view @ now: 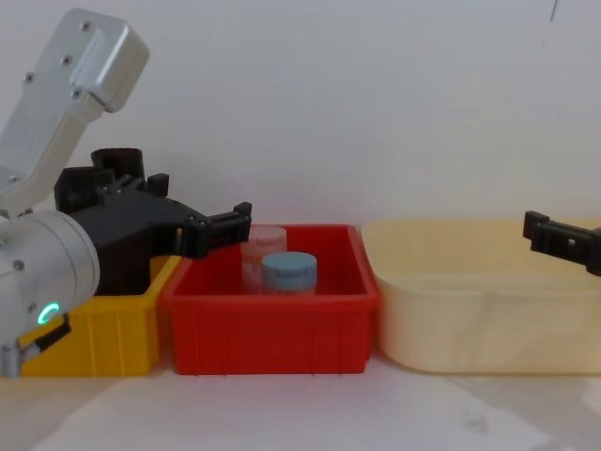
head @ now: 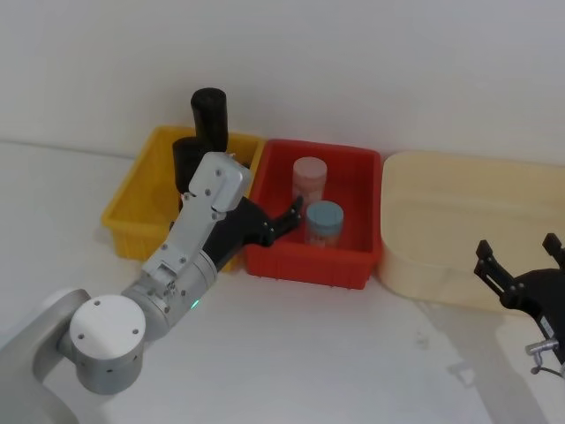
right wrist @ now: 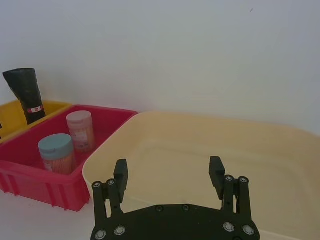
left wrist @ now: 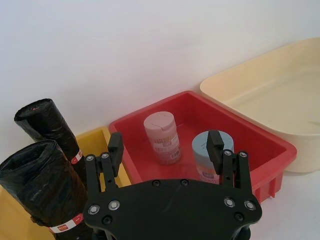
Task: Pick up the garbage bag with the one hand and transfer it to the other hand.
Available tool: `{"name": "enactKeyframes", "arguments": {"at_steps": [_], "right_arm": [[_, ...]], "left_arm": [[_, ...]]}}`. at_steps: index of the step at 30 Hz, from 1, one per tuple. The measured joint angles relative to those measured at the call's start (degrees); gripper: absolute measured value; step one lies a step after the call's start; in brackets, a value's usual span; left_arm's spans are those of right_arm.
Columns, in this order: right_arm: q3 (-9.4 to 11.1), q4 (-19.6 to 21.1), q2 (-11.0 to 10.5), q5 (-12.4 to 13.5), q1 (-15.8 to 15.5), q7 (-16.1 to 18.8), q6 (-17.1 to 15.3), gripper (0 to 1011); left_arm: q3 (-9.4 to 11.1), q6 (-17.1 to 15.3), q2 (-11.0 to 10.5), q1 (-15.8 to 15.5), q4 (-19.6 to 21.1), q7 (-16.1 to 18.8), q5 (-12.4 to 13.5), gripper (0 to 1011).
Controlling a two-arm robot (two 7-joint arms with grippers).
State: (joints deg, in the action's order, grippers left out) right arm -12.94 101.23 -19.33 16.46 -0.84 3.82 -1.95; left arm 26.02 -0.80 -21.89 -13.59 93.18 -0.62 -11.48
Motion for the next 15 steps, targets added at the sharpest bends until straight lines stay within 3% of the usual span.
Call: {"name": "enactKeyframes", "arguments": {"at_steps": [15], "right_arm": [[0.00, 0.00, 0.00, 0.00, 0.00, 0.00, 0.00, 1000]], "left_arm": [[0.00, 0.00, 0.00, 0.00, 0.00, 0.00, 0.00, 1000]]}}
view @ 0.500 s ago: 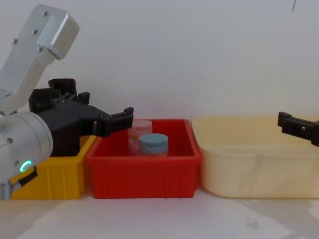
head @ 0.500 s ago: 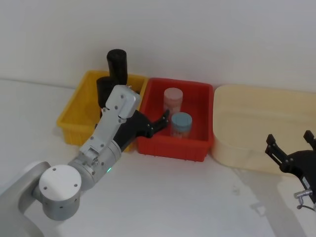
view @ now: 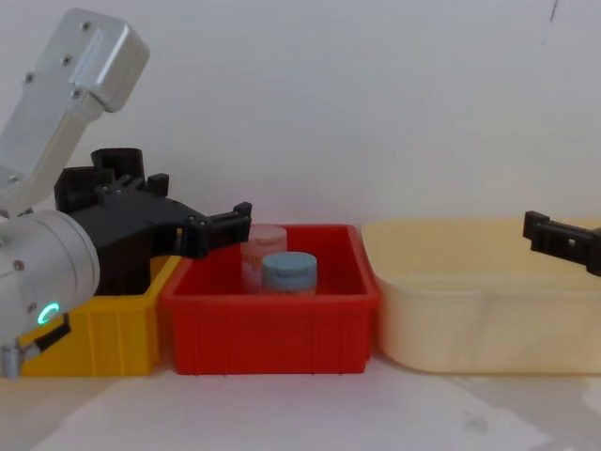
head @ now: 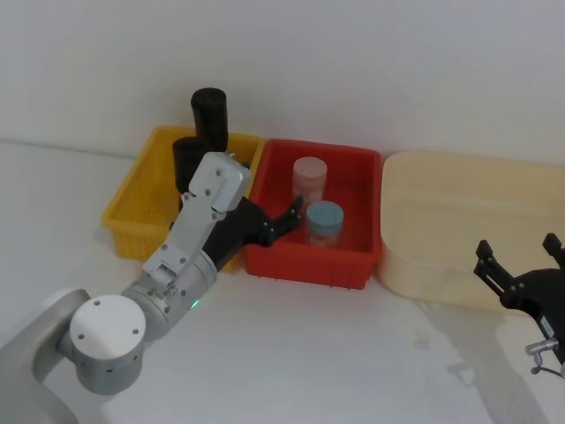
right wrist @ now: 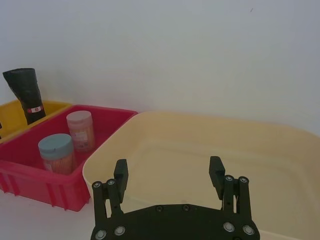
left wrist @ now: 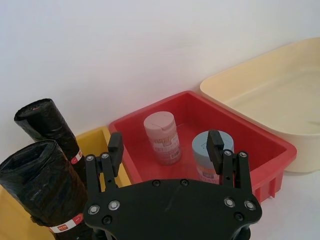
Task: Pick up the garbage bag with the one hand and transfer it to the other hand.
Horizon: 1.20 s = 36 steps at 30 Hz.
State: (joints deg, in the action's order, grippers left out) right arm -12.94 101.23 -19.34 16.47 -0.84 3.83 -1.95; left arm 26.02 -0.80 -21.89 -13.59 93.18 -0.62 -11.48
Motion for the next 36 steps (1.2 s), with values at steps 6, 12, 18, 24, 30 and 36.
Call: {"name": "enactKeyframes", "arguments": {"at_steps": [6, 12, 18, 24, 30, 36], "right_arm": [[0.00, 0.00, 0.00, 0.00, 0.00, 0.00, 0.00, 1000], [0.00, 0.00, 0.00, 0.00, 0.00, 0.00, 0.00, 1000], [0.00, 0.00, 0.00, 0.00, 0.00, 0.00, 0.00, 1000], [0.00, 0.00, 0.00, 0.00, 0.00, 0.00, 0.00, 1000], [0.00, 0.00, 0.00, 0.00, 0.00, 0.00, 0.00, 1000], [0.01, 0.00, 0.00, -0.01, 0.00, 0.00, -0.01, 1000]], "left_arm": [[0.00, 0.00, 0.00, 0.00, 0.00, 0.00, 0.00, 1001], [0.00, 0.00, 0.00, 0.00, 0.00, 0.00, 0.00, 1001], [0.00, 0.00, 0.00, 0.00, 0.00, 0.00, 0.00, 1000], [0.00, 0.00, 0.00, 0.00, 0.00, 0.00, 0.00, 1001], [0.00, 0.00, 0.00, 0.00, 0.00, 0.00, 0.00, 1001], [-0.01, -0.03, 0.00, 0.00, 0.00, -0.03, -0.01, 1001]]}}
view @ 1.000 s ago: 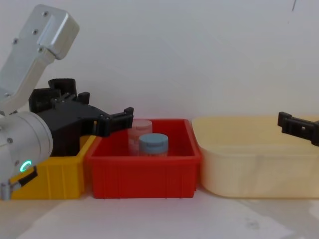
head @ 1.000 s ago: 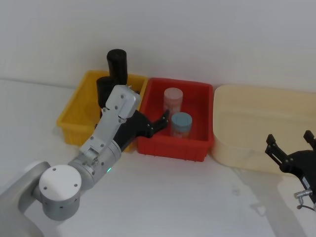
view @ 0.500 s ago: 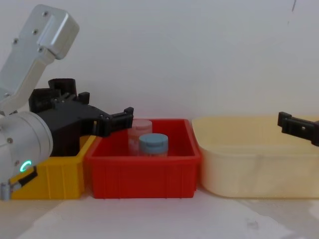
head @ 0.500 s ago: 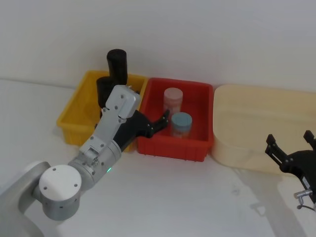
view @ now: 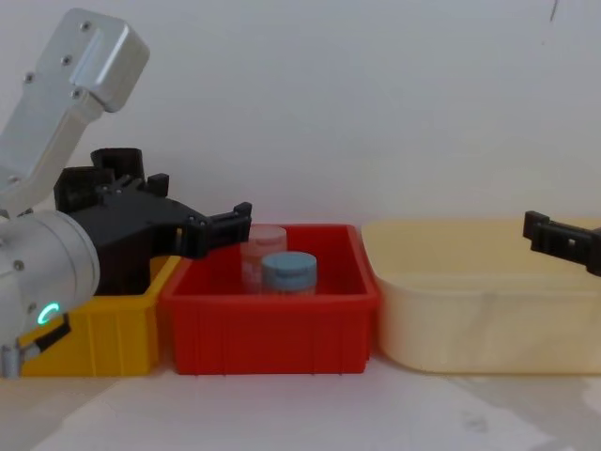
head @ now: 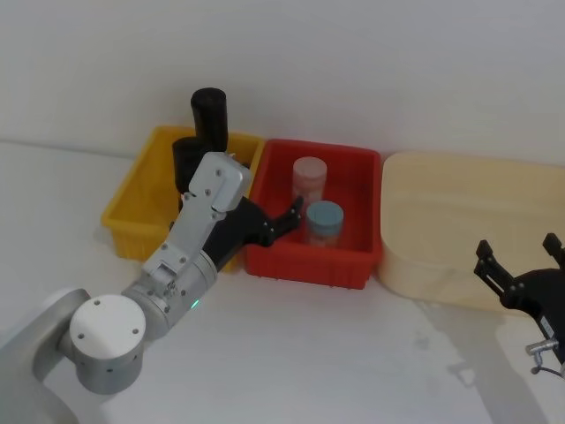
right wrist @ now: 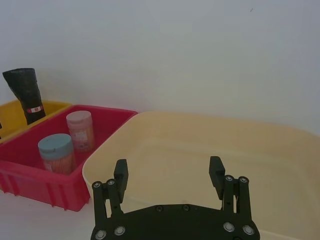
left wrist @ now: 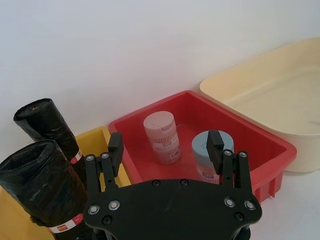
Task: Pick up the garbage bag with the one hand and transfer it to the other hand.
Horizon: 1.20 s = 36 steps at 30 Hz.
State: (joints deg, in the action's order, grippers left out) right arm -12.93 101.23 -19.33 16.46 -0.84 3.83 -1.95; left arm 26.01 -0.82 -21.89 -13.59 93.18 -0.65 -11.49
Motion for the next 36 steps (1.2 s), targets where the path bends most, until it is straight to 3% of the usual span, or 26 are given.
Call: {"name": "enactKeyframes", "arguments": {"at_steps": [8, 13, 14, 22, 27, 30, 31, 34, 35, 36], "right_arm": [[-0.14, 0.13, 0.05, 0.45, 1.12, 0.91, -1.76, 1000], [-0.45, 0.40, 0.01, 1.47, 2.73, 2.47, -4.25, 1000], [-0.69, 0.53, 0.02, 2.12, 3.84, 3.45, -5.87, 1000], [-2.51, 0.19, 0.51, 4.74, 9.00, 6.88, -12.71, 1000], [-4.36, -1.82, 1.62, 6.33, 14.06, 8.93, -18.00, 1000], [-5.49, -3.43, 2.51, 7.08, 17.15, 9.89, -20.64, 1000], [-5.75, -3.85, 2.71, 7.22, 17.84, 10.09, -21.22, 1000], [-6.88, -5.45, 3.58, 7.79, 20.51, 10.86, -23.32, 1000], [-6.88, -5.45, 3.58, 7.79, 20.51, 10.86, -23.32, 1000], [-7.34, -6.22, 3.97, 8.00, 21.64, 11.19, -24.20, 1000]], "left_arm": [[-0.45, -2.17, -1.10, -0.54, 1.22, -2.56, -1.34, 1001], [-1.66, -5.06, -3.22, -0.52, 3.73, -5.36, -3.27, 1001], [-3.09, -7.12, -5.24, 0.17, 5.91, -7.28, -4.94, 1001], [-9.32, -11.28, -11.23, 4.23, 11.96, -10.98, -9.42, 1001], [-15.92, -13.59, -15.23, 8.23, 15.78, -12.74, -12.80, 1001], [-20.07, -14.58, -17.08, 10.72, 17.42, -13.54, -14.45, 1001], [-20.07, -14.58, -17.08, 10.72, 17.42, -13.54, -14.45, 1001], [-24.39, -15.56, -18.73, 13.14, 18.77, -14.51, -16.56, 1001], [-24.39, -15.56, -18.73, 13.14, 18.77, -14.51, -16.56, 1001], [-25.71, -15.88, -19.18, 13.83, 19.11, -14.90, -17.48, 1001]]}}
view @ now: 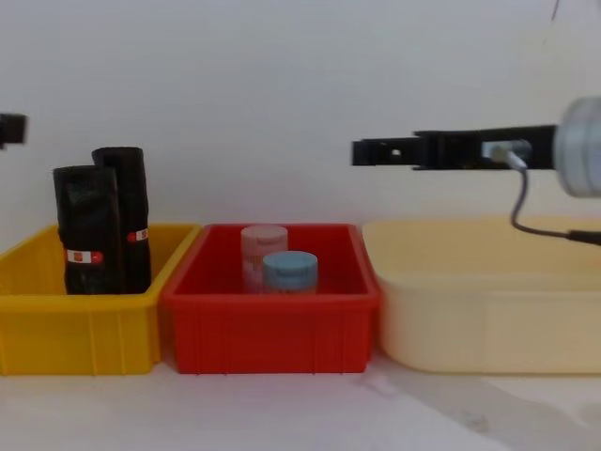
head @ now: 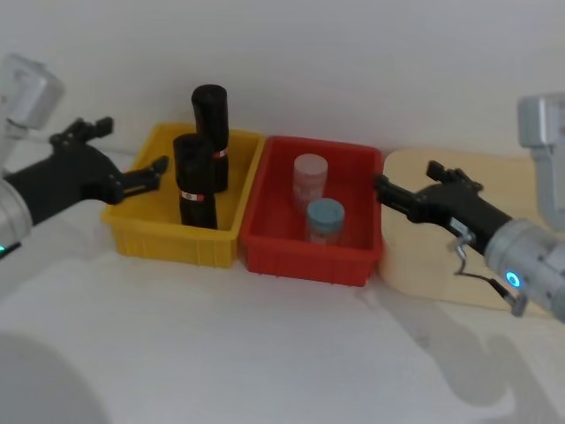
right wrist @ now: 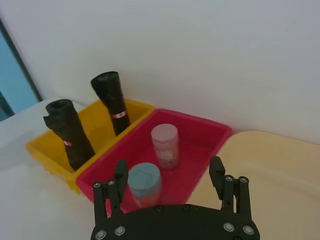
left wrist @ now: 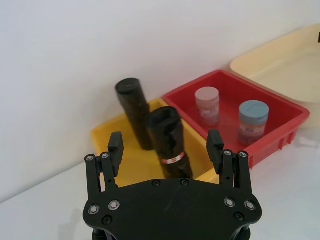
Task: Pick up the garbage bag with the one hand and transfer it to the other hand.
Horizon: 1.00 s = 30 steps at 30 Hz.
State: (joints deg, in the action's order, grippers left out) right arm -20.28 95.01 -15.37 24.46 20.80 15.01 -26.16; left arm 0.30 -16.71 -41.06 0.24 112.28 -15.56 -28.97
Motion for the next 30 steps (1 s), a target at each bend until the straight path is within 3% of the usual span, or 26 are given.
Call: {"name": "enactKeyframes", "arguments": {"at_steps": [5, 12, 21, 30], "right_arm": [[-1.30, -2.23, 0.92, 0.52, 3.17, 0.75, -2.18, 1000], [-2.25, -4.98, 1.68, 1.35, 6.38, 1.41, -4.61, 1000], [-2.23, -7.73, 2.27, 3.17, 8.59, 2.55, -6.30, 1000], [-2.23, -9.60, 2.57, 4.74, 9.83, 3.99, -6.55, 1000]], "left_arm": [[-3.73, -0.86, -0.90, 1.66, 0.16, -1.26, -3.22, 1001], [-4.29, -1.00, -0.68, 1.13, -2.24, -3.32, -6.30, 1001], [-1.29, -0.33, 1.23, -3.10, -8.89, -6.91, -9.65, 1001], [2.55, 0.61, 3.30, -8.22, -14.62, -8.31, -10.30, 1001]]}}
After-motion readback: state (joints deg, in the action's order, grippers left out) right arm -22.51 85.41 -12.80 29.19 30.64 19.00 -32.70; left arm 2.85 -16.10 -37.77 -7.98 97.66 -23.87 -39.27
